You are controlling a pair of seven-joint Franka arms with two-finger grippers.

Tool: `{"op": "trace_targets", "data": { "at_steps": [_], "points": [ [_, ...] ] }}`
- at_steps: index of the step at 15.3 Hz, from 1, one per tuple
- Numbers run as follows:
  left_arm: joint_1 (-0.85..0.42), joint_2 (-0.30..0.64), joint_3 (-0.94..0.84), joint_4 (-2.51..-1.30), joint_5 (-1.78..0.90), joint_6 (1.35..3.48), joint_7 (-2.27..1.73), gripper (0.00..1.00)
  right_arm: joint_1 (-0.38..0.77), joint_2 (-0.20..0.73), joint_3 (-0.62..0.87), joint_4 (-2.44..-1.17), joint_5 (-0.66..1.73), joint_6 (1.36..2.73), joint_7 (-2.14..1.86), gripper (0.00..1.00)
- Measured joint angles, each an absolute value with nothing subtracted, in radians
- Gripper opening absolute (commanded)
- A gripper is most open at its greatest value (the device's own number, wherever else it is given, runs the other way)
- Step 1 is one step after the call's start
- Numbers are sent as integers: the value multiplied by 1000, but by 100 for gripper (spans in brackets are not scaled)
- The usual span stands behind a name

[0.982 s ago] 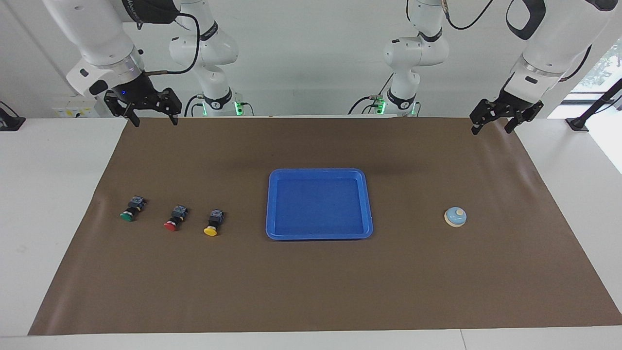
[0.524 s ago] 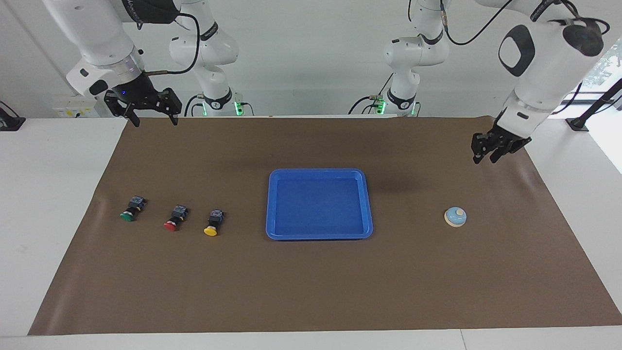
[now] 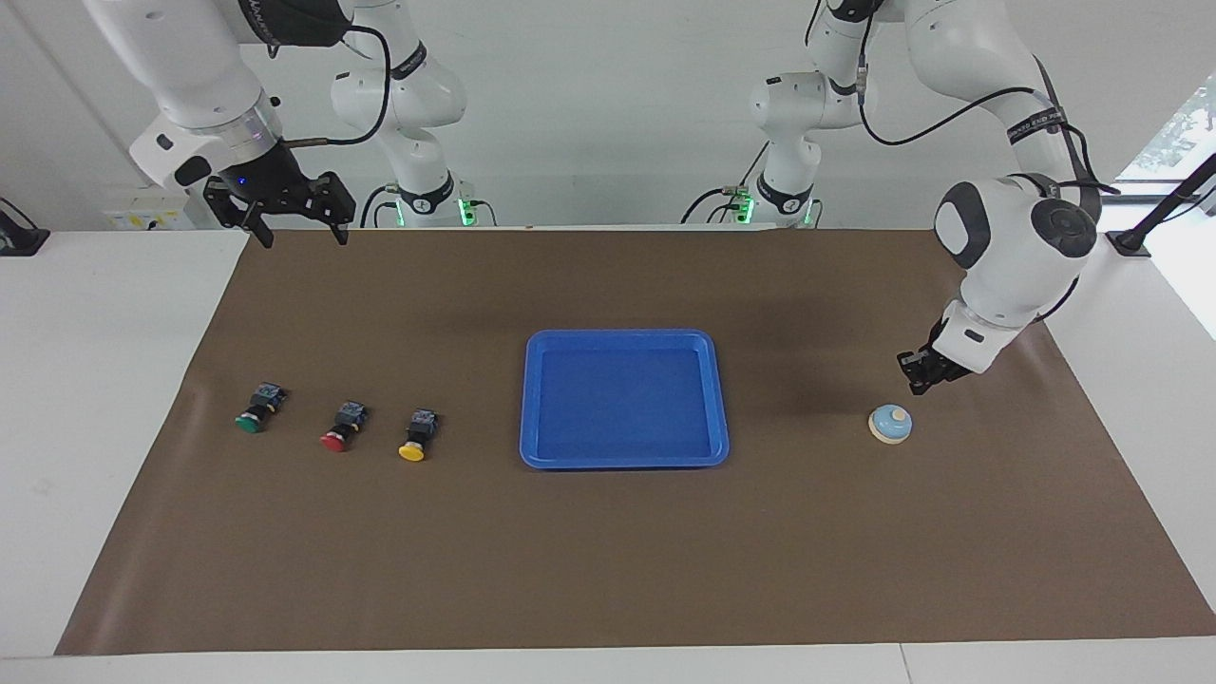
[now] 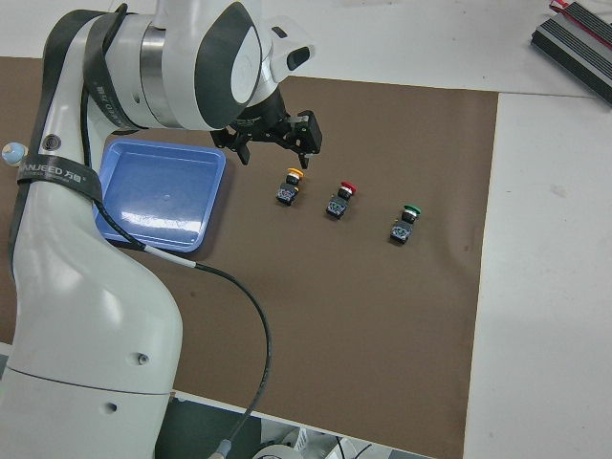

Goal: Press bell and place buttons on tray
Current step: 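Move the left gripper onto the silver bell and press it down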

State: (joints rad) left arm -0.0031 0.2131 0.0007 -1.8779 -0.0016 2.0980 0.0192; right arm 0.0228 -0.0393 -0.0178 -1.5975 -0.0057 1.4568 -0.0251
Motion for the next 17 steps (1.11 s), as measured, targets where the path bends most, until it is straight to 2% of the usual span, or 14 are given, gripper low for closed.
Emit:
{"op": "trace_targets", "data": {
  "at_steps": [11,17],
  "points": [
    [0,289,1,-1899,-2,2213,19,0,23,-39,-18,-1597,-6,1457,-25,100],
    [0,272,1,-1973,-2,2317,19,0,23,-39,-18,-1597,-6,1457,-25,100]
  ]
}}
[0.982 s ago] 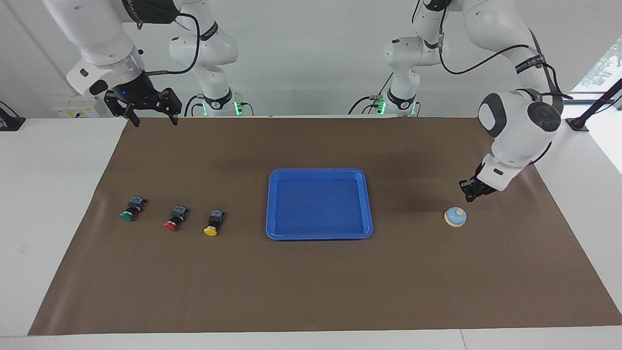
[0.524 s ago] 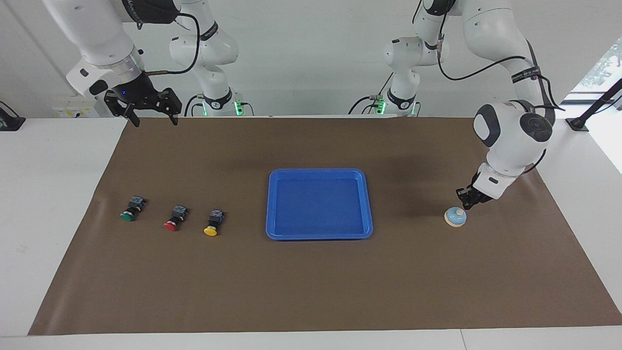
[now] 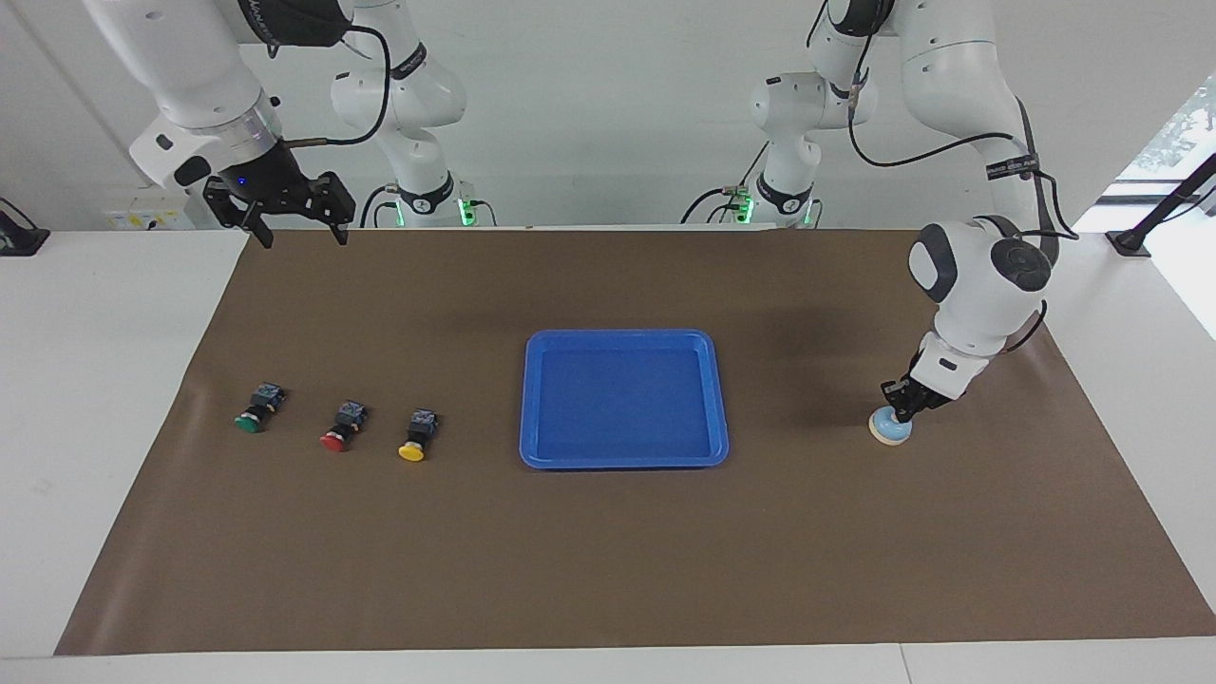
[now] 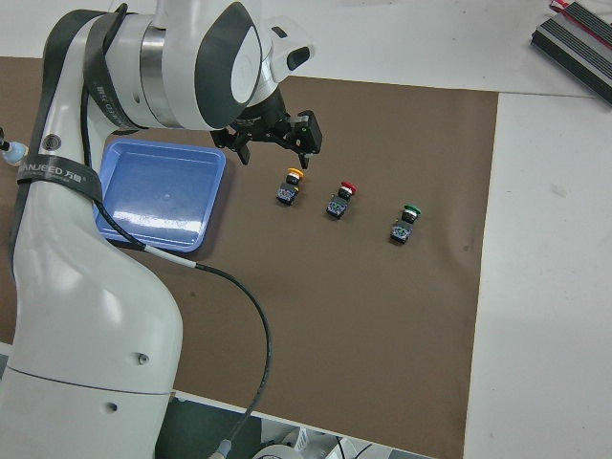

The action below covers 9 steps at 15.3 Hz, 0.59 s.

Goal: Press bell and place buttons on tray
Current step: 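Move the left gripper onto the silver bell and press it down, then lift the left gripper off the bell and draw it back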

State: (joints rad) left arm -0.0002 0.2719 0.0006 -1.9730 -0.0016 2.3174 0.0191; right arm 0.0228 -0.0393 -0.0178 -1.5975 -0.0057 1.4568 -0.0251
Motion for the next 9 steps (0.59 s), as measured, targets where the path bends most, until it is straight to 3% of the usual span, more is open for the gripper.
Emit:
{"op": "trace_targets", "data": {
  "at_steps": [3,5,6,7,9],
  "points": [
    [4,266,4,-1916,-2,2188,19,0,23,-39,-18,-1597,-6,1457,-25,100],
    [11,233,8,-1819,-2,2015,19,70,23,-39,-18,-1597,-6,1457,-25,100],
    [12,206,9,-1783,-2,1951,19,94,23,-39,-18,-1597,-6,1457,-25,100],
    [12,175,9,-1760,-2,1906,19,100,23,-39,-18,-1597,-6,1457,-25,100],
    [12,101,9,-1744,-2,1828,19,100,23,-39,-18,-1597,-6,1457,-25,100]
  ]
}}
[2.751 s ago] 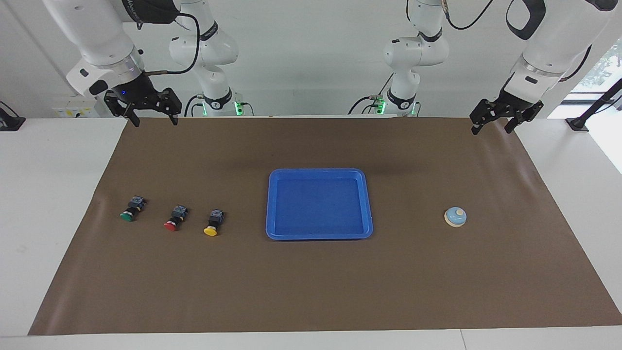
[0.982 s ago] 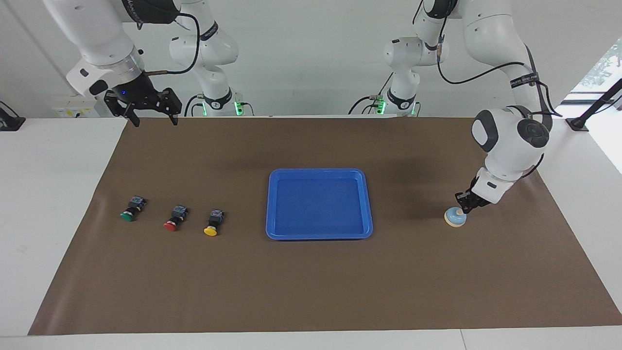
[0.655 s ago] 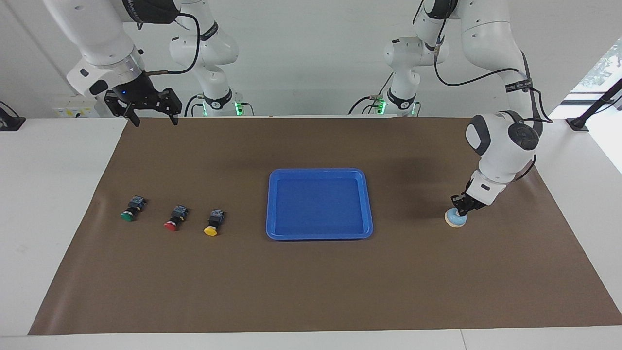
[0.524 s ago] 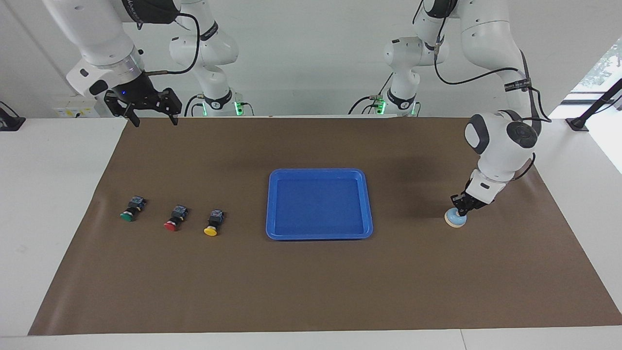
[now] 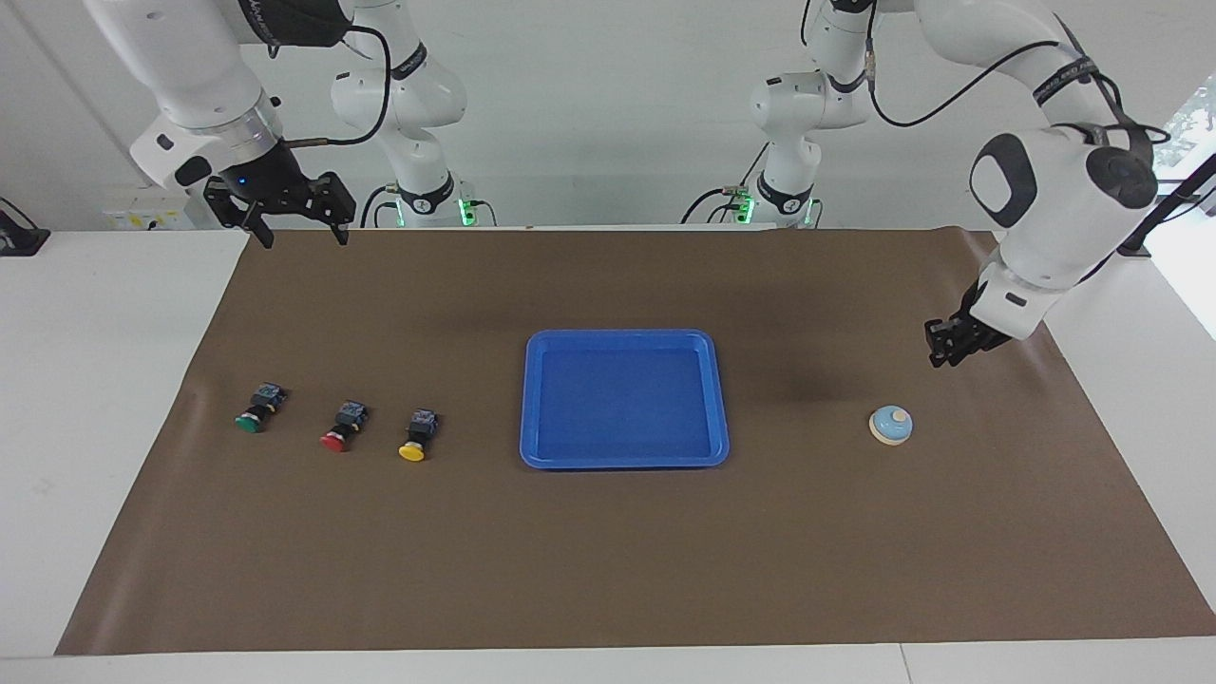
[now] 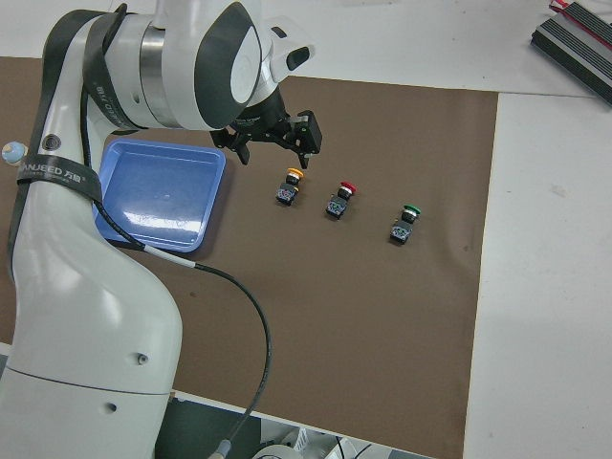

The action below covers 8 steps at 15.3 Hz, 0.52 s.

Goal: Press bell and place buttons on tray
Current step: 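Lift the left gripper off the bell and draw it back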

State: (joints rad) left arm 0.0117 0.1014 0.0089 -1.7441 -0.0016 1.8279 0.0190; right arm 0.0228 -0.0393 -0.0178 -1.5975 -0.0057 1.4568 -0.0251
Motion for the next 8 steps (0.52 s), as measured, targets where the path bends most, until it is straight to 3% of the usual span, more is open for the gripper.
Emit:
{"op": "trace_targets", "data": {
  "at_steps": [5,8],
  "points": [
    [12,-74,9,-1743,-2,1664,19,100,23,-39,-18,-1597,-6,1457,-25,100],
    [12,-99,9,-1726,-2,1618,19,100,23,-39,-18,-1597,-6,1457,-25,100]
  ]
}}
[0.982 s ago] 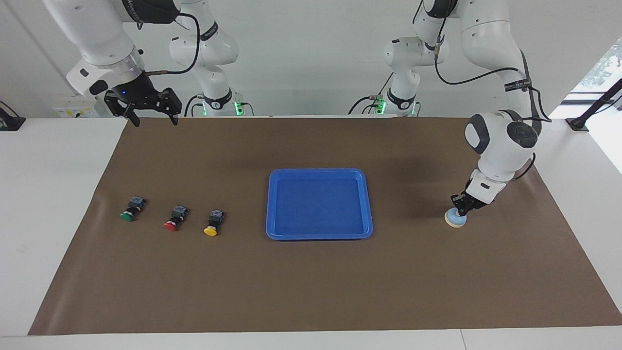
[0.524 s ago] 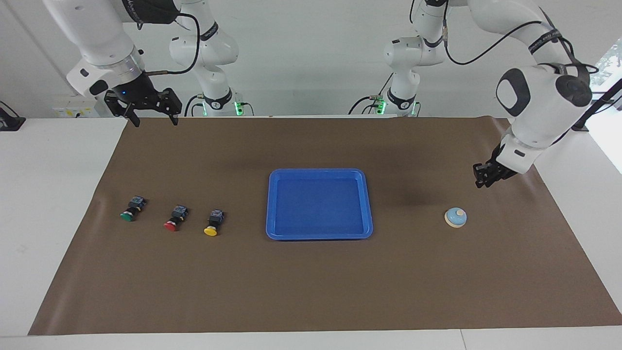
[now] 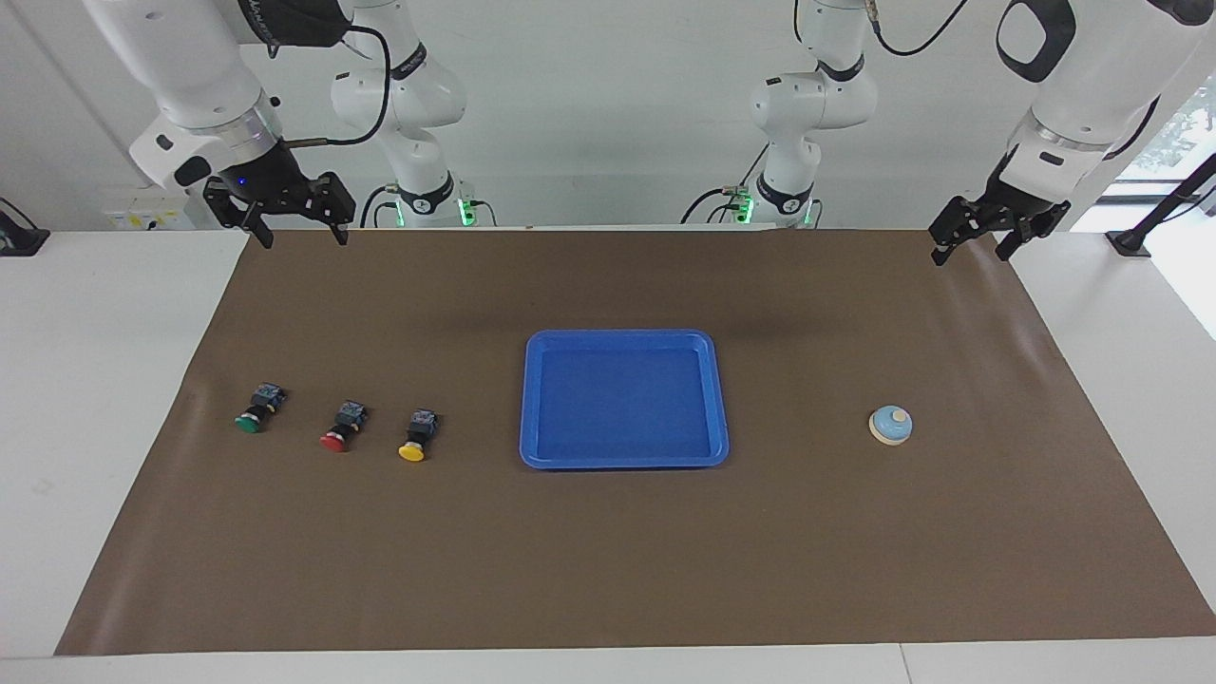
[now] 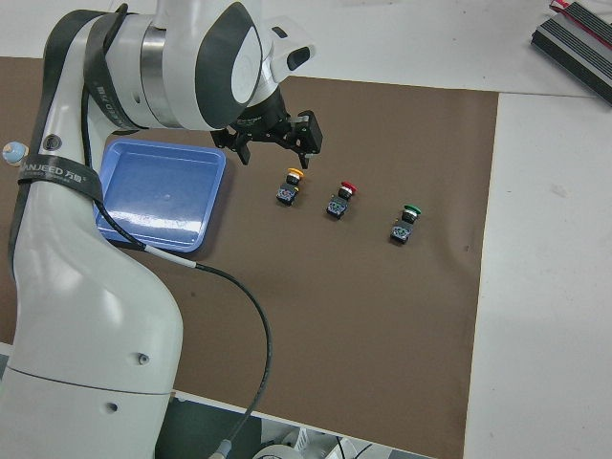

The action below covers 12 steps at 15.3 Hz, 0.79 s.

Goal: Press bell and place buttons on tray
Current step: 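Lift the left gripper off the bell and draw it back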

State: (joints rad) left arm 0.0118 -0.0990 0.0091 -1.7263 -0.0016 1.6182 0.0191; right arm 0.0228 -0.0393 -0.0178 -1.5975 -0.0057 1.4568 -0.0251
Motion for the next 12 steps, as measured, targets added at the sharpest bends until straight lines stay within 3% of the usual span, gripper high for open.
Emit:
{"op": "trace_targets", "data": {
  "at_steps": [12],
  "points": [
    [6,-54,-8,-1704,-2,1554,51,100,16,-39,-25,-1598,-6,1449,-25,100]
  ]
}}
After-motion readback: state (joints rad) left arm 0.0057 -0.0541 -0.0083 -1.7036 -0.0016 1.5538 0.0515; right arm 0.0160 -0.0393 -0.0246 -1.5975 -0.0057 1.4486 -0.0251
